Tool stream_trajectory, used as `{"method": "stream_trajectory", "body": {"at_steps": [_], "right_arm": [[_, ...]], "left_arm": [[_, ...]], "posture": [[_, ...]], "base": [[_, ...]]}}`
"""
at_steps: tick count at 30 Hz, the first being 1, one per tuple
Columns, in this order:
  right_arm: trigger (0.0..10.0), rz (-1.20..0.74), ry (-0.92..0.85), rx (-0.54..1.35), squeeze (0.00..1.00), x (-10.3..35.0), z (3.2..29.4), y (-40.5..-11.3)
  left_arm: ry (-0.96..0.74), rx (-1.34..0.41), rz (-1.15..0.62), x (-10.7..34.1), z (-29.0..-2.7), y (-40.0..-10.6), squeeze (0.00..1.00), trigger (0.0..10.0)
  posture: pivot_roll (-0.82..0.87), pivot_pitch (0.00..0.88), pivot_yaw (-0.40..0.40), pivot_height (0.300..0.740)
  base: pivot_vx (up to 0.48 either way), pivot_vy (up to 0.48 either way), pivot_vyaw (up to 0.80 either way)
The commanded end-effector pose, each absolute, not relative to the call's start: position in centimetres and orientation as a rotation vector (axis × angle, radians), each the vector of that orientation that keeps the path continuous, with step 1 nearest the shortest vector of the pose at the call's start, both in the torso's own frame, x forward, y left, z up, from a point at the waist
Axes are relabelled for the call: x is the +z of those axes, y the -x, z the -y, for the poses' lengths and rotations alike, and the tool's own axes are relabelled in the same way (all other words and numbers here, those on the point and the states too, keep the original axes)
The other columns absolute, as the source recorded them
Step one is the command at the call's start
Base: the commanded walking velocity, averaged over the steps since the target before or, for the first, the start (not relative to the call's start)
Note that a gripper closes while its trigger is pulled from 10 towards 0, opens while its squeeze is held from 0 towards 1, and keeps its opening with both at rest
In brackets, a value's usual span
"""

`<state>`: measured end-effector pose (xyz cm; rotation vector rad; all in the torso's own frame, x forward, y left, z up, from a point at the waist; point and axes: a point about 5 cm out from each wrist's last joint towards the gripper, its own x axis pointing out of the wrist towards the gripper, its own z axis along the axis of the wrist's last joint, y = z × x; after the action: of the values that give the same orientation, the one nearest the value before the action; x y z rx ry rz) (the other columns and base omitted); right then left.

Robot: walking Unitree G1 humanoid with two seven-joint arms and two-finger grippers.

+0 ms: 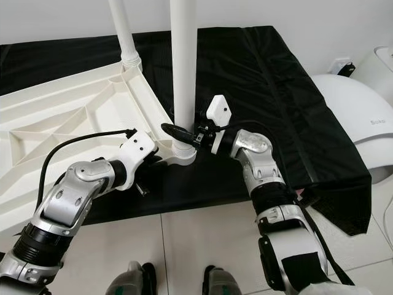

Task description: Building children table

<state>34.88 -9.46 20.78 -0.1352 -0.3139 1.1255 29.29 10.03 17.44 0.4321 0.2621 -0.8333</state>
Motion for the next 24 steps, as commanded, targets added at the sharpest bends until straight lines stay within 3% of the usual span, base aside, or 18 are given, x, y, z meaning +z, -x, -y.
{"method": "stream_trajectory", "body": {"at_steps": [1, 12, 24], "right_arm": [[10.0, 0.241, 0.095, 1.114, 0.0, 19.1, 9.3, -34.7], [10.0, 0.291, 0.052, 1.015, 0.0, 19.9, 8.8, -34.4], [10.0, 0.297, 0.054, 1.047, 0.0, 19.8, 8.4, -33.4]], "left_arm": [[-0.43, -0.809, -0.211, 18.2, -9.6, -29.2, 0.0, 10.0], [-0.424, -0.802, -0.208, 18.3, -9.5, -29.2, 0.0, 10.0], [-0.419, -0.797, -0.201, 18.4, -9.5, -29.3, 0.0, 10.0]], "posture": [[-0.07, 0.185, 0.009, 0.74], [-0.07, 0.183, 0.003, 0.74], [-0.07, 0.182, 0.0, 0.74]], "base": [[0.0, 0.0, 0.0], [0.0, 0.0, 0.0], [0.0, 0.0, 0.0]]}}
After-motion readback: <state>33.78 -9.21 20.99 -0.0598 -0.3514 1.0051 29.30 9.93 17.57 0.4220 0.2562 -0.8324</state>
